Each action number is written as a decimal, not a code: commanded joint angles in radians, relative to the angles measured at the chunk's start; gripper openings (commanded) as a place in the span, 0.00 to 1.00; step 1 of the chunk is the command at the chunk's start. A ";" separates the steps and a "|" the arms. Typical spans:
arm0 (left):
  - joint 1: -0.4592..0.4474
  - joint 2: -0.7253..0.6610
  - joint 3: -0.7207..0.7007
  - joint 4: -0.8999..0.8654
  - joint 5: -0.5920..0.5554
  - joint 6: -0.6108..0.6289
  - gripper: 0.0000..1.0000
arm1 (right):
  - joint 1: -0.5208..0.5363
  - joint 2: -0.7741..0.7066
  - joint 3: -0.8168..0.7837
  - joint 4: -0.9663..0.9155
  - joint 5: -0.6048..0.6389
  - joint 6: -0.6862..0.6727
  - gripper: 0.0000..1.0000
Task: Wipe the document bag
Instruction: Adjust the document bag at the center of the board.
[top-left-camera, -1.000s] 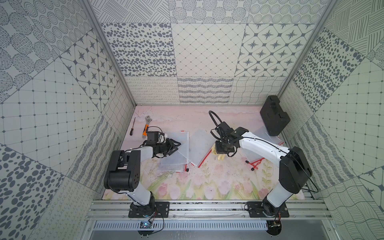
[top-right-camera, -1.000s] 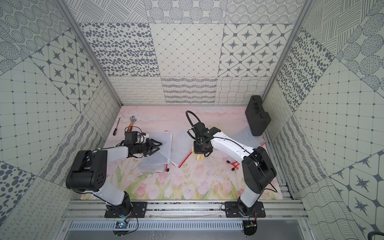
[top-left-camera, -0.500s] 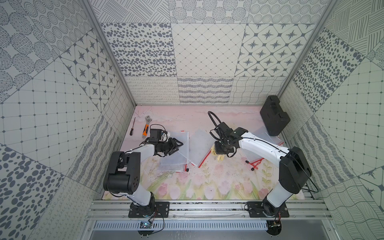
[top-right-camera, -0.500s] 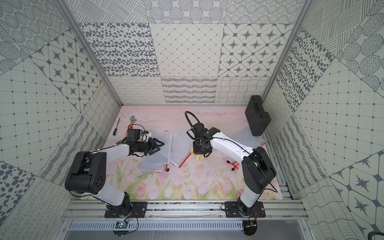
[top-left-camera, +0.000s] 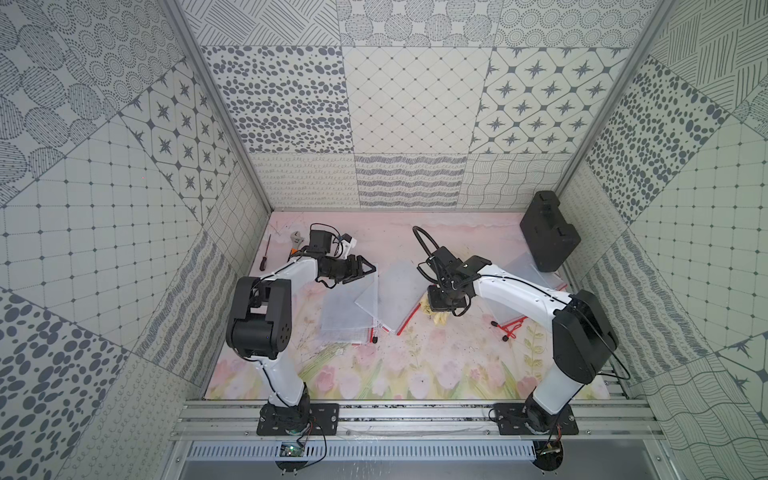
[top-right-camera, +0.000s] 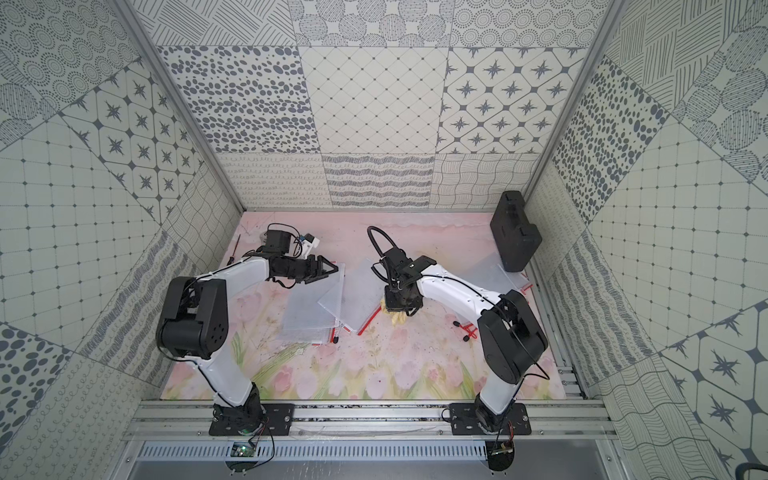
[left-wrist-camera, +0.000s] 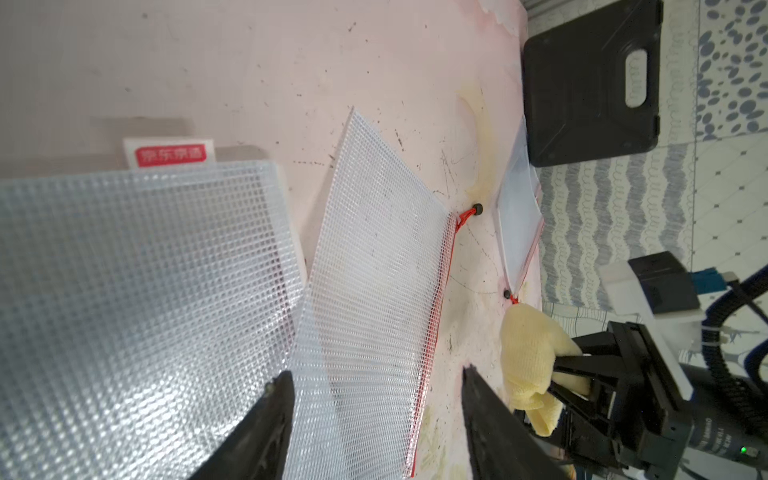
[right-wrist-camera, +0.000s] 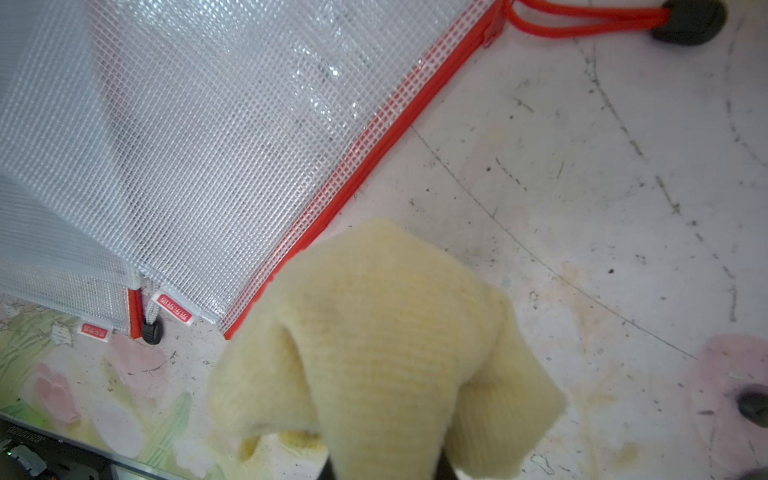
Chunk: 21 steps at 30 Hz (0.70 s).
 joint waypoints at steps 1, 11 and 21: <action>-0.043 0.104 0.165 -0.392 -0.026 0.446 0.62 | 0.006 -0.016 0.012 -0.022 0.006 -0.023 0.00; -0.077 0.205 0.234 -0.515 -0.161 0.536 0.61 | 0.006 0.017 0.025 -0.043 0.005 -0.042 0.00; -0.093 0.231 0.230 -0.529 -0.139 0.532 0.43 | 0.005 0.024 0.018 -0.039 0.000 -0.039 0.00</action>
